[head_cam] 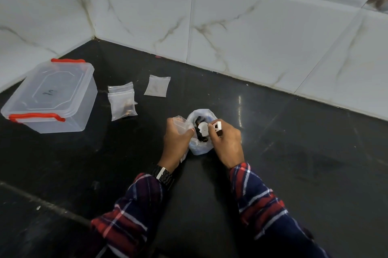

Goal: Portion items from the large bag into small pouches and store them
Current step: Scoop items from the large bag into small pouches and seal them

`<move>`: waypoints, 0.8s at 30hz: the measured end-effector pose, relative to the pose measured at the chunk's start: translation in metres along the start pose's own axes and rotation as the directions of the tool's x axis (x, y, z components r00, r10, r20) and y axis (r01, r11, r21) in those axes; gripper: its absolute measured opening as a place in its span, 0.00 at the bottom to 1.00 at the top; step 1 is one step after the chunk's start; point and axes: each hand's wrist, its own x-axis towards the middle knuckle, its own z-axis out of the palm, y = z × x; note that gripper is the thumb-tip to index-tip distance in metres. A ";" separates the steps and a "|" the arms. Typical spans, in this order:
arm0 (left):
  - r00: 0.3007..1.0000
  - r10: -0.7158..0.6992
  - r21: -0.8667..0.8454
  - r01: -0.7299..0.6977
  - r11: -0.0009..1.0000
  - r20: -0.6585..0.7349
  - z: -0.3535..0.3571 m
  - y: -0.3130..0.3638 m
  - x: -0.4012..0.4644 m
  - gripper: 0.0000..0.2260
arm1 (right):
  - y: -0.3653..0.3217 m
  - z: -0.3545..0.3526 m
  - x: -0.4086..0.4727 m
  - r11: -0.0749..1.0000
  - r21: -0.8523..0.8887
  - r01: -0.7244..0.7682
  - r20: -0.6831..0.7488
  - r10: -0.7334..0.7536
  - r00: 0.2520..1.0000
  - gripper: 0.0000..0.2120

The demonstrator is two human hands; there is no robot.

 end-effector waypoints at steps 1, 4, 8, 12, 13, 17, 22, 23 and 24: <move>1.000 -0.001 -0.013 0.001 1.000 0.009 0.000 0.002 -0.001 0.17 | -0.001 0.000 -0.001 1.000 -0.008 0.010 0.024 -0.010 1.000 0.08; 1.000 -0.017 -0.059 0.018 0.998 0.021 0.002 0.003 -0.002 0.17 | -0.003 -0.001 -0.001 0.999 -0.039 0.028 0.065 -0.025 0.998 0.08; 1.000 -0.013 -0.071 0.015 0.997 0.025 0.004 0.005 -0.002 0.17 | -0.002 0.000 0.001 0.999 0.020 -0.032 0.016 0.031 0.999 0.08; 1.000 -0.009 -0.077 0.010 0.997 0.019 0.003 0.008 -0.004 0.18 | 0.000 0.002 0.001 0.988 0.111 -0.102 -0.048 0.108 0.993 0.08; 1.000 -0.006 -0.072 0.008 0.997 0.022 0.003 0.009 -0.004 0.19 | -0.001 0.002 0.001 0.986 0.121 -0.114 -0.058 0.121 0.991 0.08; 1.000 0.013 -0.034 -0.013 0.999 0.018 0.000 0.007 -0.003 0.20 | -0.002 0.000 0.003 0.966 0.178 -0.187 -0.062 0.200 0.978 0.08; 0.996 0.081 0.083 -0.079 0.993 -0.022 -0.004 0.004 -0.003 0.18 | -0.004 -0.004 0.007 0.878 0.360 -0.316 -0.015 0.344 0.939 0.06; 0.992 0.118 0.131 -0.111 0.985 -0.044 -0.005 0.003 -0.003 0.18 | -0.007 -0.006 0.008 0.872 0.371 -0.318 -0.015 0.348 0.937 0.06; 0.985 0.158 0.174 -0.145 0.974 -0.063 -0.006 0.003 -0.002 0.19 | -0.009 -0.008 0.009 0.870 0.382 -0.312 -0.018 0.344 0.939 0.05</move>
